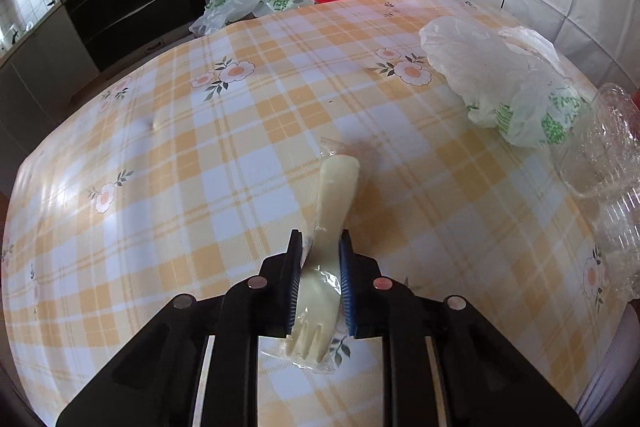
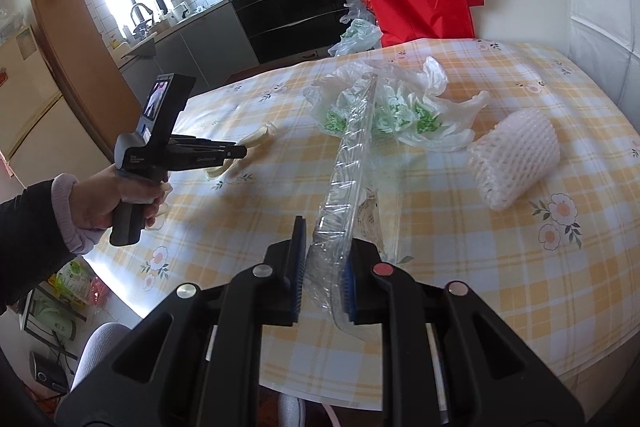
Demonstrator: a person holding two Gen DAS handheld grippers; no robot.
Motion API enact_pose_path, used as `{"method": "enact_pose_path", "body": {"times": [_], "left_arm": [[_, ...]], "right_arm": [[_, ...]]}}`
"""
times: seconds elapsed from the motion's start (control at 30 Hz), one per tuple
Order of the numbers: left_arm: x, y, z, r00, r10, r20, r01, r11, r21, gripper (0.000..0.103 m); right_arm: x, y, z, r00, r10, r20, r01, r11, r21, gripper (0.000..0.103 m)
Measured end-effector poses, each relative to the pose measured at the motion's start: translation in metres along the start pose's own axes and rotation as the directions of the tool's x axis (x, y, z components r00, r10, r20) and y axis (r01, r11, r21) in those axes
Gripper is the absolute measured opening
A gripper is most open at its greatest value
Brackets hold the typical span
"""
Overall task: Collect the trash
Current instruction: 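Grasp the clear plastic fork with the left tool while the right holds the tray, then drop the clear fork into the bin with the left tool while the right holds the tray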
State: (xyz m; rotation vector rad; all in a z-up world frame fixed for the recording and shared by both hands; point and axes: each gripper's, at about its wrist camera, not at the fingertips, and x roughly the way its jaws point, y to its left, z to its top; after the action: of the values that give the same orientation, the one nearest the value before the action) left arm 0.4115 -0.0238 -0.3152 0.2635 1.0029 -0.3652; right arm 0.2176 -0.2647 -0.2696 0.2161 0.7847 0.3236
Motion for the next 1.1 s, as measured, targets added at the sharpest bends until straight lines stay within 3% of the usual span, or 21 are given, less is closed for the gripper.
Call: {"method": "enact_pose_path", "body": {"times": [0.33, 0.7, 1.1], "left_arm": [[-0.087, -0.003, -0.037, 0.997, 0.020, 0.072, -0.019, 1.000, -0.014, 0.018], [-0.201, -0.036, -0.095, 0.979, -0.068, 0.194, 0.077, 0.996, -0.037, 0.018], [-0.251, -0.095, -0.188, 0.956, -0.174, 0.237, 0.201, 0.975, -0.095, 0.018]], "right_arm": [[-0.029, 0.032, -0.006, 0.999, 0.036, 0.023, -0.036, 0.999, -0.033, 0.019], [-0.077, 0.069, -0.006, 0.993, 0.071, 0.095, -0.061, 0.993, -0.101, 0.019], [-0.118, 0.086, -0.020, 0.986, 0.087, 0.145, -0.070, 0.990, -0.119, 0.019]]}}
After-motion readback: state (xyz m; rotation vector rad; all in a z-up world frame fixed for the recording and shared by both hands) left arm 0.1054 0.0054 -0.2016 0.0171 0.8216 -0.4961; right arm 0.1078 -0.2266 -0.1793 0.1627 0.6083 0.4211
